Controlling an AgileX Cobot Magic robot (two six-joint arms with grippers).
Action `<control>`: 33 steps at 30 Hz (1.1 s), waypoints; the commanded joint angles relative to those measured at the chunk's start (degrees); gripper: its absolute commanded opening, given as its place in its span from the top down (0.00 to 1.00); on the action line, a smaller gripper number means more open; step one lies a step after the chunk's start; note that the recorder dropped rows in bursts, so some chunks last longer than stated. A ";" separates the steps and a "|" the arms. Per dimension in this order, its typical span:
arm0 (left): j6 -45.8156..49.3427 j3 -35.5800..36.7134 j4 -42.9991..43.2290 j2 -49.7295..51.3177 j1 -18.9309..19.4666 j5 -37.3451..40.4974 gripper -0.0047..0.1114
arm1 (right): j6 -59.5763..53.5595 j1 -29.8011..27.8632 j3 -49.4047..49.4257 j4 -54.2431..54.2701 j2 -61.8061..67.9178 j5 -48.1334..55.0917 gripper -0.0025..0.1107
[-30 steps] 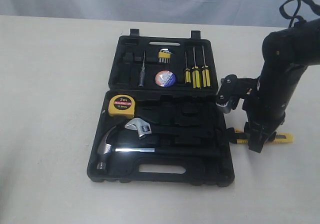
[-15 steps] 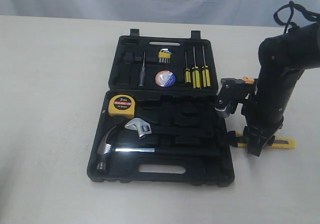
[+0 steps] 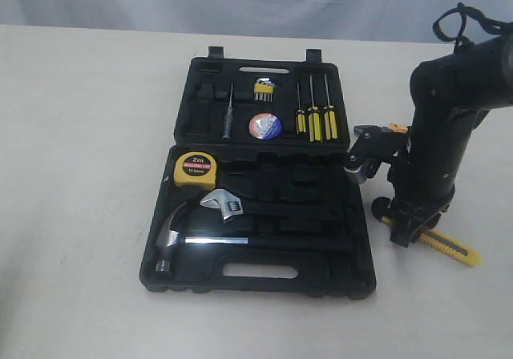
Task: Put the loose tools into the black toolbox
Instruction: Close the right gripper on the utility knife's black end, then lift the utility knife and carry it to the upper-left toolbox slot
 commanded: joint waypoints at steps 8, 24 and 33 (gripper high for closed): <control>0.02 -0.30 0.22 0.23 -0.33 0.04 0.96 | 20.90 -0.52 0.43 0.54 -9.57 3.92 0.98; 0.02 -0.30 0.22 0.23 -0.33 0.04 0.96 | 47.26 4.02 -38.04 11.39 -16.40 13.43 0.98; 0.02 -0.30 0.22 0.23 -0.33 0.04 0.96 | 54.43 16.68 -52.31 7.22 -2.47 0.96 0.98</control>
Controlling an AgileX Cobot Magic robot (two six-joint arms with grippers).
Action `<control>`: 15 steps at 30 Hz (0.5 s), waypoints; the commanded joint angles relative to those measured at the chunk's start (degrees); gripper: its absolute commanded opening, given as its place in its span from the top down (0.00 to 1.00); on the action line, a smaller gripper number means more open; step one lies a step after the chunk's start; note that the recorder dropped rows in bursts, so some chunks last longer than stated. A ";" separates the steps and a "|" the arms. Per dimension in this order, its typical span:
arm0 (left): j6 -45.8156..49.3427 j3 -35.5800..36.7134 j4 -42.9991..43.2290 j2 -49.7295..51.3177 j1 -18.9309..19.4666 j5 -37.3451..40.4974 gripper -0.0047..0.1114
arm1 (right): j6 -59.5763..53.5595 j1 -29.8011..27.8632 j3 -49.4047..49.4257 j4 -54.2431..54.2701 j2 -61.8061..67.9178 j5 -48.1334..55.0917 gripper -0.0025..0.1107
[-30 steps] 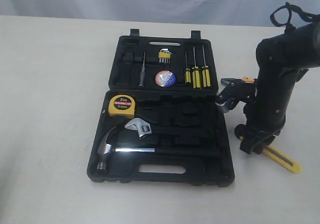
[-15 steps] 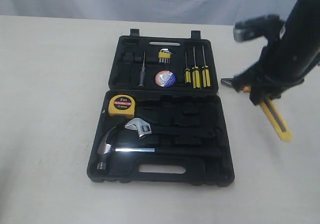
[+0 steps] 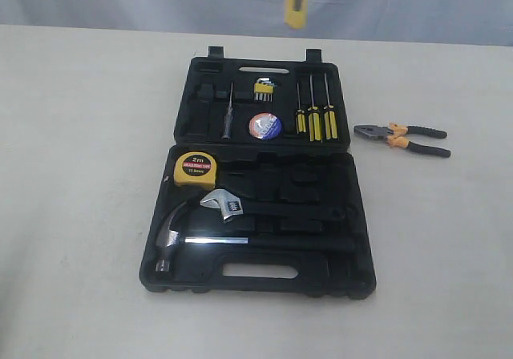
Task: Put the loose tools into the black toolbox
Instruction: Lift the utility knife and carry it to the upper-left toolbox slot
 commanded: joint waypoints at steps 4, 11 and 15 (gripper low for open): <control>0.02 -0.30 0.22 0.23 -0.33 0.04 0.96 | 11.06 10.28 -4.96 -12.96 12.68 -7.84 0.98; 0.02 -0.30 0.22 0.23 -0.33 0.04 0.96 | 29.19 15.52 -7.19 -26.07 22.88 -12.32 0.98; 0.02 -0.30 0.22 0.23 -0.33 0.04 0.96 | 34.64 15.90 -10.21 -31.59 28.13 -13.33 0.98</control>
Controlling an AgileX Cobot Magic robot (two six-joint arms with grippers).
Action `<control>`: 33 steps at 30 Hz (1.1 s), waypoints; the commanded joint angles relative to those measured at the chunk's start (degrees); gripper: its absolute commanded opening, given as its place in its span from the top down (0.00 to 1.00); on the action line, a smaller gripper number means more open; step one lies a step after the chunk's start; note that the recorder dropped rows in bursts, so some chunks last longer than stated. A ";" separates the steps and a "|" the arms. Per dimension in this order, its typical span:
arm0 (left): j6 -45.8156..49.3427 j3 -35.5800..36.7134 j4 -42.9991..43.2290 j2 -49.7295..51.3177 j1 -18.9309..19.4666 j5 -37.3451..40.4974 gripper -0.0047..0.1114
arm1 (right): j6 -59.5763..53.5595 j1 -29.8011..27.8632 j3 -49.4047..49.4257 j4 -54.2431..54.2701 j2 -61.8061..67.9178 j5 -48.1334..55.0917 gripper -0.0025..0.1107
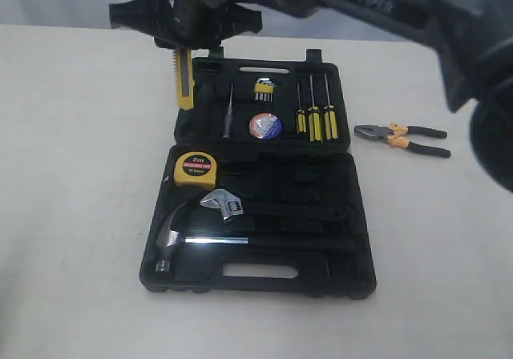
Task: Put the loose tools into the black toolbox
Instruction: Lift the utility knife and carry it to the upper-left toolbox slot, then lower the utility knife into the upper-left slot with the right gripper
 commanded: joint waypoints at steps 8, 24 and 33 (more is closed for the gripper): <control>0.02 -0.30 0.22 0.23 -0.33 0.04 0.96 | 10.13 0.17 -7.29 -12.48 10.10 -1.66 0.98; 0.02 -0.30 0.22 0.23 -0.33 0.04 0.96 | 10.28 0.17 -7.68 -12.60 15.40 -0.95 0.98; 0.02 -0.30 0.22 0.23 -0.33 0.04 0.96 | 10.28 0.17 -7.68 -12.49 16.27 -1.04 0.95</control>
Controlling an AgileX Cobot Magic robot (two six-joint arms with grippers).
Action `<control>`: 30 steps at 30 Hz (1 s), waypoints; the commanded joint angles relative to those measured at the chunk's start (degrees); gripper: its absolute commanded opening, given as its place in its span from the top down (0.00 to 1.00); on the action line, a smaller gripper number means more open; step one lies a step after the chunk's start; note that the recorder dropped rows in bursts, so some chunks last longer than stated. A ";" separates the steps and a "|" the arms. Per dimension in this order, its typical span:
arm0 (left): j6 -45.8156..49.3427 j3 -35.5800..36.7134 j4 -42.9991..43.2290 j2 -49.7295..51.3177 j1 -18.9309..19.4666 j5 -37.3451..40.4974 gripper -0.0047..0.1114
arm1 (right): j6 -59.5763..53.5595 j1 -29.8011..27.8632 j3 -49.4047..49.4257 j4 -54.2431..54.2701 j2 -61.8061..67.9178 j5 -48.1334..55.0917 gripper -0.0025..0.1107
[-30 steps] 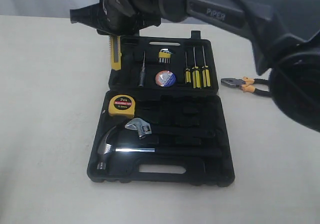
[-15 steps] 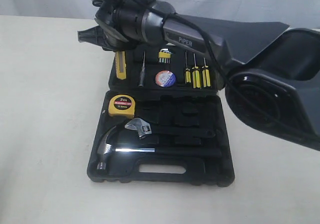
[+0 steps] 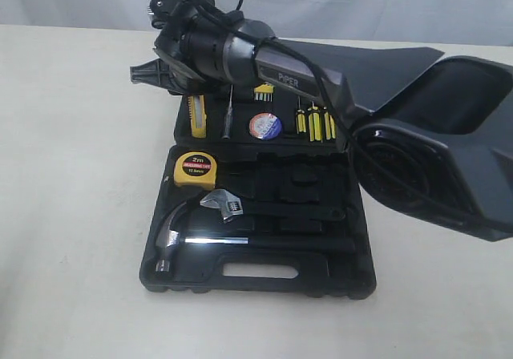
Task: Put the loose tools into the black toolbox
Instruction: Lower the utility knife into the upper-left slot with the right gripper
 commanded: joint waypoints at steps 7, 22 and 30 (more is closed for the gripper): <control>0.02 -0.30 0.22 0.23 -0.33 0.04 0.96 | 0.16 0.08 -0.19 -0.63 0.74 0.13 0.43; 0.02 -0.30 0.22 0.23 -0.33 0.04 0.96 | 3.18 0.08 -0.19 -7.72 -0.39 -1.06 0.52; 0.02 -0.30 -0.24 0.23 -0.33 0.04 0.96 | 5.87 -0.29 -2.73 -7.10 -3.91 2.34 0.55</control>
